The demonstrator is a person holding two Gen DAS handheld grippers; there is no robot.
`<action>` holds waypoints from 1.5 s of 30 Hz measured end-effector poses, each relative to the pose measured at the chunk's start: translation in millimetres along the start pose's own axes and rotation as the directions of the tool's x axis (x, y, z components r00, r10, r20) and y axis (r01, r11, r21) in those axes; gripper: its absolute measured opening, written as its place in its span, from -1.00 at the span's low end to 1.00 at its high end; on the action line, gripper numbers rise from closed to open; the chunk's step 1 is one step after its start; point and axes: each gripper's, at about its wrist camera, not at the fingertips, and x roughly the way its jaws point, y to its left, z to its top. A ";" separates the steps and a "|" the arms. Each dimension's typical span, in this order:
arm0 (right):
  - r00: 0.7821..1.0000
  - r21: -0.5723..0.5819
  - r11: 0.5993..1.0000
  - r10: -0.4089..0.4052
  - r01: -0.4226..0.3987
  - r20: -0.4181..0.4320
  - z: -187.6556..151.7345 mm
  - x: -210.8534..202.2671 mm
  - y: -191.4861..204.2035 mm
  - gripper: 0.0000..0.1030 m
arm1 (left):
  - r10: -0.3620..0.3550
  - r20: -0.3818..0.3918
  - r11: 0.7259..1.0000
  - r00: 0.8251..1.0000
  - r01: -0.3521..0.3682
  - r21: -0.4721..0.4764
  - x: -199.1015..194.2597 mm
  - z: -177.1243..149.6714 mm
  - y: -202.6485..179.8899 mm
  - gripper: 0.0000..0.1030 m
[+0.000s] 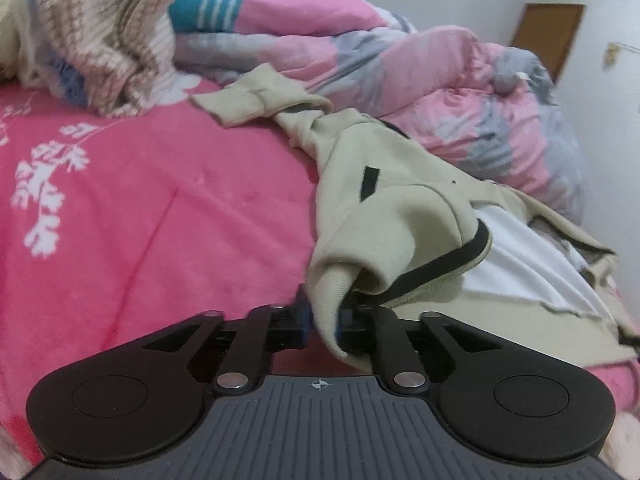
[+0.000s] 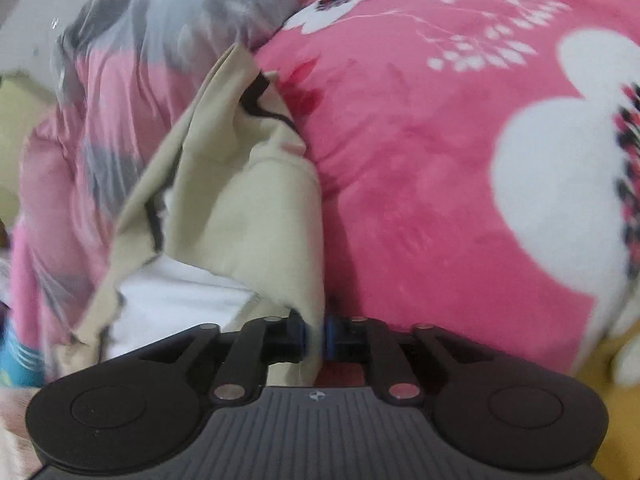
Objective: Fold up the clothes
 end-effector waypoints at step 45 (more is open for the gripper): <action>0.924 -0.417 0.825 0.352 -0.382 -0.150 -79.9 147.4 194.6 -0.68 | 0.268 -0.176 0.823 0.947 -0.130 0.554 200.2 108.2 -146.7 -0.87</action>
